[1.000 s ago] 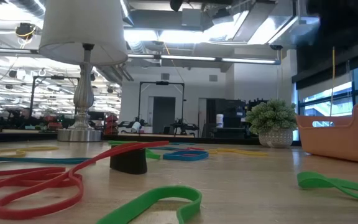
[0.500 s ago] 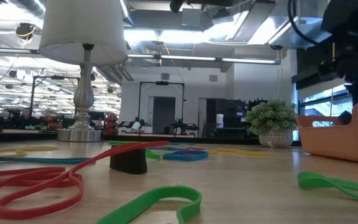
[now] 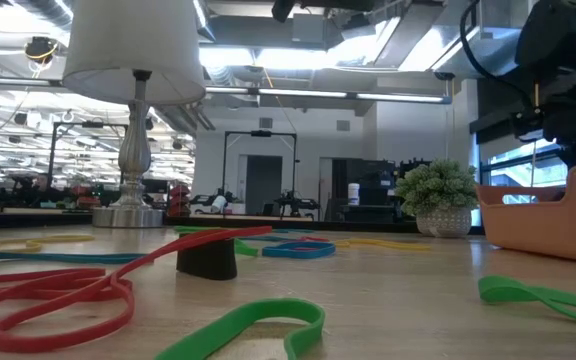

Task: Pick and place rubber bands into bin
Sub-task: Put the black rubber band into the orange bin, then put the blue rubber band into the orange bin

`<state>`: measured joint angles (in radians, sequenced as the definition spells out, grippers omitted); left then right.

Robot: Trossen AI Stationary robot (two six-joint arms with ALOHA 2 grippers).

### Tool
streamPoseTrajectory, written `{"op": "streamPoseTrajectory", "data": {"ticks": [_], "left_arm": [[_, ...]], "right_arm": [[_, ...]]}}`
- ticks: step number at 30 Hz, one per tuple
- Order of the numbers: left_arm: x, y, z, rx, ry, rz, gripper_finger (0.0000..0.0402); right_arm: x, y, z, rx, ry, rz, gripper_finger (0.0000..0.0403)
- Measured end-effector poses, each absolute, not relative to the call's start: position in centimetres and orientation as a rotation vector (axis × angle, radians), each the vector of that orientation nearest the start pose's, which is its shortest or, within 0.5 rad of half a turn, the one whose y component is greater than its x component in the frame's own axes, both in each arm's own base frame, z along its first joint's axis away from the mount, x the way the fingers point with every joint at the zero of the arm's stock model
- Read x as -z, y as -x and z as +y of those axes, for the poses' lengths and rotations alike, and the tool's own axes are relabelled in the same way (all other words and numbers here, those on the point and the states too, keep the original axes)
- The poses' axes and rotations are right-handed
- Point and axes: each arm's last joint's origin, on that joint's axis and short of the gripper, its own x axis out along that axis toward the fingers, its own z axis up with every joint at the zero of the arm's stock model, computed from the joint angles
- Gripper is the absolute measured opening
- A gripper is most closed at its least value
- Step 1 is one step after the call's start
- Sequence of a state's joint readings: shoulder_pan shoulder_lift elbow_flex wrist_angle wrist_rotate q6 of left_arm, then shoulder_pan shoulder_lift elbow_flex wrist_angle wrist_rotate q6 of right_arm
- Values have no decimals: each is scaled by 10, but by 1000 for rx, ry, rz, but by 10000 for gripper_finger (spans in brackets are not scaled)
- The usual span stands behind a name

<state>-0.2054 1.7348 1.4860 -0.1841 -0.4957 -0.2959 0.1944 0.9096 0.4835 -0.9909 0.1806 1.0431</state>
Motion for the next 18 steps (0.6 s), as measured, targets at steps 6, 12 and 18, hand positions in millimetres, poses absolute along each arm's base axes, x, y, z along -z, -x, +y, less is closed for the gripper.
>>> {"op": "streamPoseTrajectory", "data": {"ticks": [6, 12, 18], "left_arm": [[-323, -395, -66, -352, 154, 359, 111], [-318, -394, -55, -404, 229, 391, 111], [-312, -391, -48, -431, 213, 465, 111]], "right_arm": [[-173, -121, 18, 692, -611, 1223, 148], [-195, -127, 20, 652, -604, 1194, 192], [-218, -127, 20, 657, -598, 1206, 219]]}}
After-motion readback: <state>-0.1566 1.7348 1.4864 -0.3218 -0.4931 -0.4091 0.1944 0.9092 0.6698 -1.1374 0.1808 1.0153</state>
